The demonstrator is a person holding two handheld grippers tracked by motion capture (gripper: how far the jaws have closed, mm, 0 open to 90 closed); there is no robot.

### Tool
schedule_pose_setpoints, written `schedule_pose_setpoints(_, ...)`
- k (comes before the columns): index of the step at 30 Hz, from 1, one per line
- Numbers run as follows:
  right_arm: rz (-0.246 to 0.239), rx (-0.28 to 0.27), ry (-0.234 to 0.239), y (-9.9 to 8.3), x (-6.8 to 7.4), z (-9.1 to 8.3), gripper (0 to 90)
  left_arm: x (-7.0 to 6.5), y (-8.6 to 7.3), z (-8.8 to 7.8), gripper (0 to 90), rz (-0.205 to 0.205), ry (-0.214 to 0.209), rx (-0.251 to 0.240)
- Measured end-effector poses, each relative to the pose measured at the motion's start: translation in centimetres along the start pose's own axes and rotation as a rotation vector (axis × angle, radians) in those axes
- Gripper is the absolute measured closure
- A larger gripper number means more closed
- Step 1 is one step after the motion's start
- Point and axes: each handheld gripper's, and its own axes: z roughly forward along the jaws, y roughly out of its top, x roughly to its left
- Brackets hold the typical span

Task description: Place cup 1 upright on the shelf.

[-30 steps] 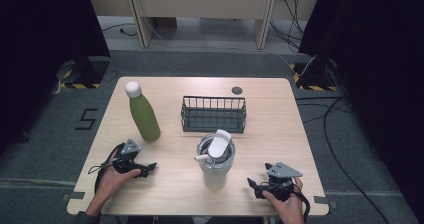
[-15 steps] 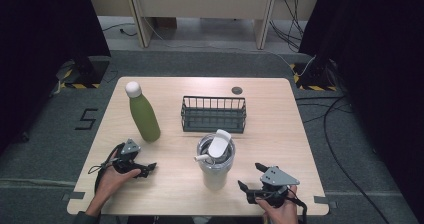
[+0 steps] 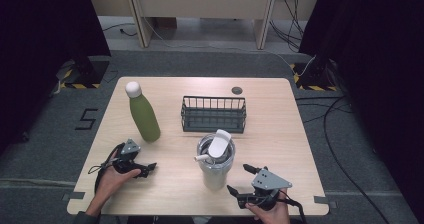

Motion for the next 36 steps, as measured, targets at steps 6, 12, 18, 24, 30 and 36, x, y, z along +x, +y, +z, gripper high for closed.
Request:
schedule_pose_setpoints(6, -0.004, -0.016, 0.031, 0.1, 0.4, 0.8, 15.2, 0.0, 0.0, 0.0, 0.0, 0.000, -0.001, 0.000)
schedule_pose_setpoints(12, -0.001, -0.032, 0.057, 0.1, 0.5, 1.6, 15.1, 0.0, 0.0, 0.0, 0.0, 0.000, 0.000, 0.000)
schedule_pose_setpoints(18, -0.003, -0.039, 0.064, 0.0, 0.5, 2.5, 15.0, 0.0, 0.0, 0.0, 0.0, 0.000, 0.000, 0.000)
schedule_pose_setpoints(24, 0.006, -0.054, 0.086, -0.1, 0.6, 3.5, 15.1, 0.0, 0.0, 0.0, 0.0, 0.000, 0.000, 0.000)
schedule_pose_setpoints(30, 0.025, -0.062, 0.093, -0.2, 0.5, 4.4, 14.8, 0.0, 0.0, 0.0, 0.0, 0.000, 0.000, 0.000)
schedule_pose_setpoints(36, 0.036, -0.088, 0.094, -0.1, 0.3, 5.2, 13.4, 0.0, 0.0, 0.0, 0.0, 0.000, 0.000, 0.000)
